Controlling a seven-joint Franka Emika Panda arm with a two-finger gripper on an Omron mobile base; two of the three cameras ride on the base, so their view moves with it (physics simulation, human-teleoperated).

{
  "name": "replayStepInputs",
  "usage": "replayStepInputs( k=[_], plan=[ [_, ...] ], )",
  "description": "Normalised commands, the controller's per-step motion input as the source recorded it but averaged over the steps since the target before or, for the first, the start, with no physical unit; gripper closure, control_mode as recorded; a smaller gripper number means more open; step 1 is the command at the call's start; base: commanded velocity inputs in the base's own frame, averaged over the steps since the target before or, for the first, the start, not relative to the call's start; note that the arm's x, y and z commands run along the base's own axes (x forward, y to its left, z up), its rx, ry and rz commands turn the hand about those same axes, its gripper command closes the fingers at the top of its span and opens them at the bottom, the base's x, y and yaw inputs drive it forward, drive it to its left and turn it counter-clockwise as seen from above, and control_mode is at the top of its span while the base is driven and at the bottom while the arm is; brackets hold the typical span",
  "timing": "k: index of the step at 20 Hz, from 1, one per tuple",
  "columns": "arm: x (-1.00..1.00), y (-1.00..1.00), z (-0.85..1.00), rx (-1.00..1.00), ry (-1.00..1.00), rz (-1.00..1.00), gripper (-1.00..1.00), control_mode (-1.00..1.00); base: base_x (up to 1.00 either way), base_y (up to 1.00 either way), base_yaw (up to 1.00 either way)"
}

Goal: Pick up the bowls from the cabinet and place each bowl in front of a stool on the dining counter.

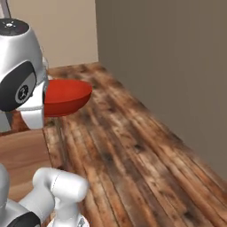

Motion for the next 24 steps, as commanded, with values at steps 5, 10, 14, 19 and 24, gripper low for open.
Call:
replayStepInputs(
  k=[5,10,14,19,24],
  plan=[
    [0.0,0.0,0.0,0.0,0.0,0.0,1.0,1.0,1.0,-0.5,0.49],
    [0.0,0.0,0.0,0.0,0.0,0.0,1.0,1.0,1.0,-0.45,0.6],
    [0.0,0.0,0.0,0.0,0.0,0.0,1.0,1.0,1.0,-0.46,0.65],
    [0.0,0.0,0.0,0.0,0.0,0.0,1.0,1.0,1.0,-0.49,0.66],
    [0.0,0.0,0.0,0.0,0.0,0.0,1.0,1.0,1.0,-0.6,0.64]
  ],
)
